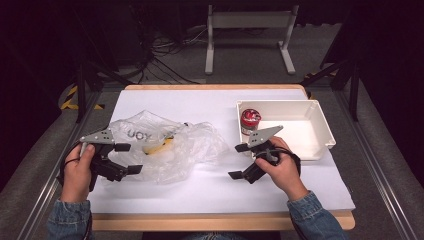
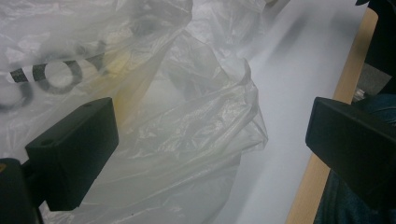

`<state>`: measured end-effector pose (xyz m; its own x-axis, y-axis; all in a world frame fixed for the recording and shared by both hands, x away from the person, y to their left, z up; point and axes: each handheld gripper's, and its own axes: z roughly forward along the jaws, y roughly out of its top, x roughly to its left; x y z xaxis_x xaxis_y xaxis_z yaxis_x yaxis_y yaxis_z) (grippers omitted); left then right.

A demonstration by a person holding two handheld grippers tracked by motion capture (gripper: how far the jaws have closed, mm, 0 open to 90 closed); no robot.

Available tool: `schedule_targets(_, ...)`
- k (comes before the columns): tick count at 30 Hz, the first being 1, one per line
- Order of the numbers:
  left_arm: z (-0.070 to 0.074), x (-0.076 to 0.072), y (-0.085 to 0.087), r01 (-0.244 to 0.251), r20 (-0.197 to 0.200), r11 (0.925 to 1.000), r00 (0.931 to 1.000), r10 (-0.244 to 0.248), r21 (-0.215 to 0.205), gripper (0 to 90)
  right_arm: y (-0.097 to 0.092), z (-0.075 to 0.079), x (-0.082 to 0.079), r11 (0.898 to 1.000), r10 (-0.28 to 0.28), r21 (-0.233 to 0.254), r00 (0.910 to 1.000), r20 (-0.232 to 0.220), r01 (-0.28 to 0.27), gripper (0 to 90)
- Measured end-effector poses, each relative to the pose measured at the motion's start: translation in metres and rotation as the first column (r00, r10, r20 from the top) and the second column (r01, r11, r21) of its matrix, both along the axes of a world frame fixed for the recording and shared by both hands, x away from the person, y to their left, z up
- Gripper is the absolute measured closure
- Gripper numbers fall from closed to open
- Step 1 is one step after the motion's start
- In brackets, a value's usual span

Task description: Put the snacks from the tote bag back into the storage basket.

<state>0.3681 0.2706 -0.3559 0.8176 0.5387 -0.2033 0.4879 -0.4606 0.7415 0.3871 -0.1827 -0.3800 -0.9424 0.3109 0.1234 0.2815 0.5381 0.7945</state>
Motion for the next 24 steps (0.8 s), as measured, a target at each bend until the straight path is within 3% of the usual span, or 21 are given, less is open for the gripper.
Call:
schedule_targets(5, -0.002, -0.003, 0.001, -0.006, 0.002, 0.9998, 1.0000, 0.006, 0.020, 3.4, 0.011, -0.014, 0.005, 1.000, -0.006, -0.025, 0.9998, 0.017, 0.006, 3.0)
schedule_targets(11, -0.006, -0.003, 0.000, 0.001, -0.009, 0.9994, 1.0000, 0.000, 0.034, 3.4, 0.011, -0.017, 0.009, 0.999, -0.026, -0.040, 0.9995, 0.016, 0.027, 3.1)
schedule_targets(24, -0.007, -0.002, -0.009, 0.048, -0.043, 0.9982, 0.9980, -0.046, 0.037, 3.4, 0.008, -0.022, 0.003, 1.000, -0.004, 0.007, 0.9999, 0.013, 0.004, 2.4)
